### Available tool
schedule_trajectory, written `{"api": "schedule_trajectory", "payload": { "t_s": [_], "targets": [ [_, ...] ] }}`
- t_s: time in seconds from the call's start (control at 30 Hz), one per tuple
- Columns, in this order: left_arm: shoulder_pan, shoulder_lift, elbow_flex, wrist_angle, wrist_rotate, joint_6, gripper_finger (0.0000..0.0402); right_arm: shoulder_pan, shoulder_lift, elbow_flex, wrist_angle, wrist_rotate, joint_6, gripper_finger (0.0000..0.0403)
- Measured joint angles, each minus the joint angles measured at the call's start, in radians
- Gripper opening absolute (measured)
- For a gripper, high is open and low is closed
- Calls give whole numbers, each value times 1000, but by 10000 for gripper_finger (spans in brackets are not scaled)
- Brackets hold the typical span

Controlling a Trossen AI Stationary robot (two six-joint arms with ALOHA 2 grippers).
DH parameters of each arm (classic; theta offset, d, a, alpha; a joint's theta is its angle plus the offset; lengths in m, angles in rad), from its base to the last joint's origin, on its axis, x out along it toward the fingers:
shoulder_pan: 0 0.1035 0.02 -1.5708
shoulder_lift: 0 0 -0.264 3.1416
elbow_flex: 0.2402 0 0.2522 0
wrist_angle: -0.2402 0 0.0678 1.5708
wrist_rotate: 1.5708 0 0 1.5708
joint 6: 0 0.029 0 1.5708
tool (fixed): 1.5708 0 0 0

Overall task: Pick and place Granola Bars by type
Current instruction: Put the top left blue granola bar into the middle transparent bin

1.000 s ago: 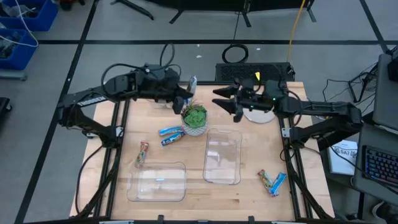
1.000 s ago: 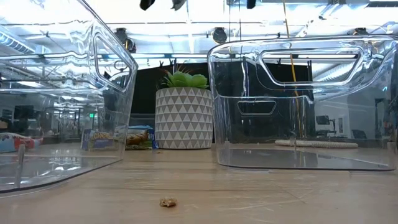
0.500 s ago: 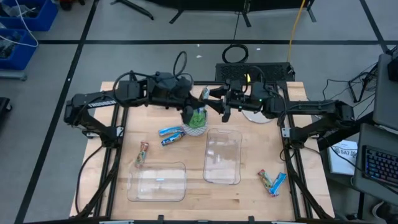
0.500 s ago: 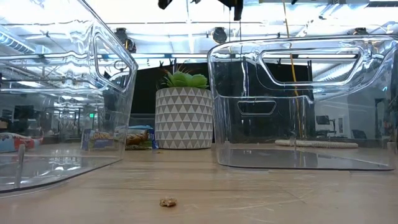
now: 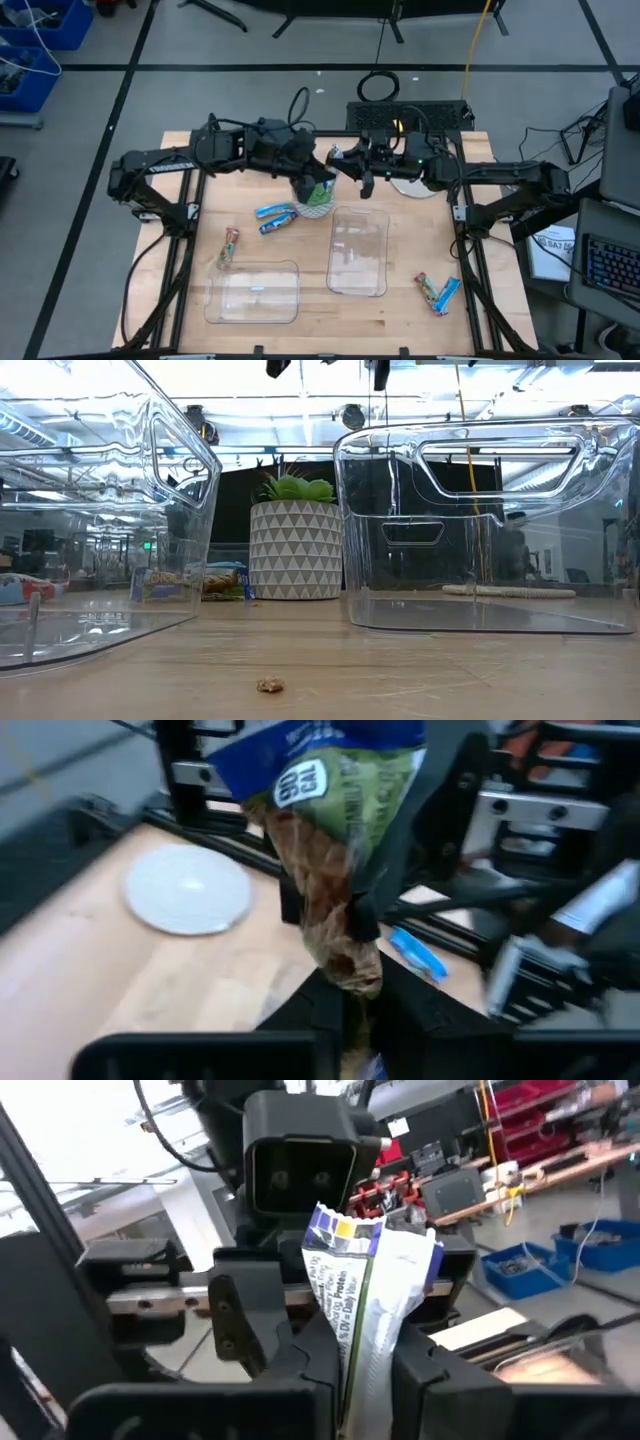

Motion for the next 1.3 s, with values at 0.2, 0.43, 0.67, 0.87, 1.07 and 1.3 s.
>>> {"api": "schedule_trajectory", "payload": {
  "t_s": [0.2,0.43,0.67,0.87,1.07,1.3],
  "targets": [
    [46,-56,2,-91,138,3,144,1,-98,-1,-140,-25,33,22],
    [73,-86,2,-551,77,77,246,41,-233,-1,-435,-103,68,20],
    [43,-10,-125,-790,-23,48,274,205,-183,-34,-545,-14,38,19],
    [29,-17,-361,-708,-16,13,255,291,-156,-195,-524,115,41,18],
    [1,-20,-521,-547,58,3,223,281,-156,-383,-359,140,94,17],
    [-20,-17,-635,-387,65,-33,199,219,-156,-501,-338,160,115,35]
  ]
}}
